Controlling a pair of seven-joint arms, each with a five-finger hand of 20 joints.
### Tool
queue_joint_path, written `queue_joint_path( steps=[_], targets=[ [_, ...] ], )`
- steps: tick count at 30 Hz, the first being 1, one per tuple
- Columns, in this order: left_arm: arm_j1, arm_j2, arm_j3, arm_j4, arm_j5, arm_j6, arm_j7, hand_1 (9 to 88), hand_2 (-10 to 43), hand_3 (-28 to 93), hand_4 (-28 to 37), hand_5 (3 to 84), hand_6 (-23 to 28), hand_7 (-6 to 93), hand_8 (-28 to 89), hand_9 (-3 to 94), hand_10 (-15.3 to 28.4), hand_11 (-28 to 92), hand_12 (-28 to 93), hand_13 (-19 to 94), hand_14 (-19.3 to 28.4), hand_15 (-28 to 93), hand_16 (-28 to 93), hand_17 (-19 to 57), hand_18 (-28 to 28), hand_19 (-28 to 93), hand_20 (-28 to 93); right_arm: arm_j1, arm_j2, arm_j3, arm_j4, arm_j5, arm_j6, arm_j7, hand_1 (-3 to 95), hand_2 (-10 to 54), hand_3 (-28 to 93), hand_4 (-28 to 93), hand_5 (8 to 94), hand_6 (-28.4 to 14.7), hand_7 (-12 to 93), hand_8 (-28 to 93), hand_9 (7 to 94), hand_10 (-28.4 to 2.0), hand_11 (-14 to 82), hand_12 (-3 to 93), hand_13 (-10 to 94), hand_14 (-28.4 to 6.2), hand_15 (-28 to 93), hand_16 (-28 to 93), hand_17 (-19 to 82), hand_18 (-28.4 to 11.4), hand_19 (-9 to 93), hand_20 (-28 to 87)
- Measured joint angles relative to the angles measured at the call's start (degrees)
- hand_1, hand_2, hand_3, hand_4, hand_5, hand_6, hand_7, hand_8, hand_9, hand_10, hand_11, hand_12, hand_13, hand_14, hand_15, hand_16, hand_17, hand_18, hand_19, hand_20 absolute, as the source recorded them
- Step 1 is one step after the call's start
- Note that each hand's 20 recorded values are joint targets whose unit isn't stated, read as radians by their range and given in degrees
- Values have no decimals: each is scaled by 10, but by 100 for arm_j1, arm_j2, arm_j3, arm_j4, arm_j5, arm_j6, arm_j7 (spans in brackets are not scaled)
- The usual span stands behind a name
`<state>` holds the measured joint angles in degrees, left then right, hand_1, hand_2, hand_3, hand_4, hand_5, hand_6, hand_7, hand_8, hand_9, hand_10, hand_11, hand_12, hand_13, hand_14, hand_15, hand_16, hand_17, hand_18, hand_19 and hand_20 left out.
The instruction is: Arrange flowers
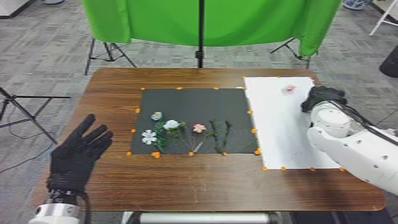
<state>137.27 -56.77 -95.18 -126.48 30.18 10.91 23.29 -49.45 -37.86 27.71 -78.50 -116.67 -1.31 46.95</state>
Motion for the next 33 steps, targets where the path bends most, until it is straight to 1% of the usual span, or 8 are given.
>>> queue_joint_path(
  steps=[1, 2, 3, 5, 12, 19, 25, 33],
  targets=[
    [-6, 0, 3, 0, -25, -1, 6, 238, 57, 825, -235, 339, 76, 116, -105, 319, 195, 199, 83, 204, 264, 402, -93, -109, 284, 580, -3, 21, -8, -3, 28, -51, 0, 2, 511, -95, 633, -282, 735, 61, 155, -62, 781, -71, 178, 229, 643, -56, 616, 165, 253, -209, 816, 462],
    [-7, 0, 3, 0, -44, -1, 15, 238, 58, 824, -235, 338, 76, 116, -105, 319, 195, 199, 83, 204, 264, 402, -92, -109, 284, 580, -3, 40, -16, -10, 57, -101, 3, 7, 525, -95, 622, -282, 766, 61, 154, -48, 807, -66, 164, 250, 660, -50, 615, 181, 258, -206, 819, 462],
    [-7, 1, 3, 0, -62, -1, 29, 238, 57, 825, -234, 339, 76, 116, -105, 319, 195, 198, 83, 204, 264, 403, -92, -109, 284, 580, -4, 63, -21, -37, 86, -162, 22, 21, 557, -95, 598, -283, 827, 61, 152, -22, 867, -58, 145, 285, 698, -38, 617, 211, 277, -198, 831, 465],
    [-5, 6, 3, 0, -84, 1, 52, 239, 58, 823, -234, 339, 76, 115, -105, 319, 195, 198, 83, 204, 264, 403, -92, -109, 284, 580, -4, 110, -19, -168, 144, -300, 162, 40, 586, -95, 584, -283, 858, 54, 145, -7, 904, -51, 150, 309, 726, -31, 647, 204, 297, -186, 849, 463],
    [10, 37, -6, -4, -126, 11, 101, 238, 59, 823, -235, 339, 76, 116, -105, 320, 195, 199, 83, 205, 265, 403, -92, -109, 284, 581, -5, 23, 116, -492, 43, -573, 1363, -128, 570, -95, 616, -283, 867, 51, 144, -3, 915, -57, 190, 299, 743, -35, 664, 203, 301, -189, 864, 464],
    [72, 76, -64, -24, -143, 31, 117, 239, 59, 823, -236, 339, 76, 116, -105, 320, 196, 198, 83, 205, 266, 403, -93, -109, 284, 581, -6, -52, 383, -493, -899, -666, 2216, -957, 527, -95, 668, -283, 862, 54, 141, -7, 910, -60, 225, 283, 733, -41, 674, 205, 286, -194, 869, 465],
    [81, 107, -60, -28, -158, 38, 134, 239, 61, 821, -236, 340, 76, 117, -106, 321, 198, 197, 83, 206, 268, 405, -92, -109, 284, 582, -7, -45, 18, -474, -1555, -796, 2184, -1577, 518, -95, 671, -283, 855, 58, 140, -14, 898, -62, 251, 279, 718, -45, 687, 204, 275, -197, 861, 468],
    [84, 79, -67, -35, -144, 34, 89, 239, 63, 818, -236, 341, 77, 117, -105, 325, 199, 198, 84, 208, 272, 407, -93, -109, 284, 584, -9, -117, -785, -737, -1657, -1063, 1935, -1784, 510, -95, 680, -283, 851, 60, 143, -15, 883, -63, 276, 279, 704, -49, 698, 205, 261, -200, 851, 473]
  ],
)
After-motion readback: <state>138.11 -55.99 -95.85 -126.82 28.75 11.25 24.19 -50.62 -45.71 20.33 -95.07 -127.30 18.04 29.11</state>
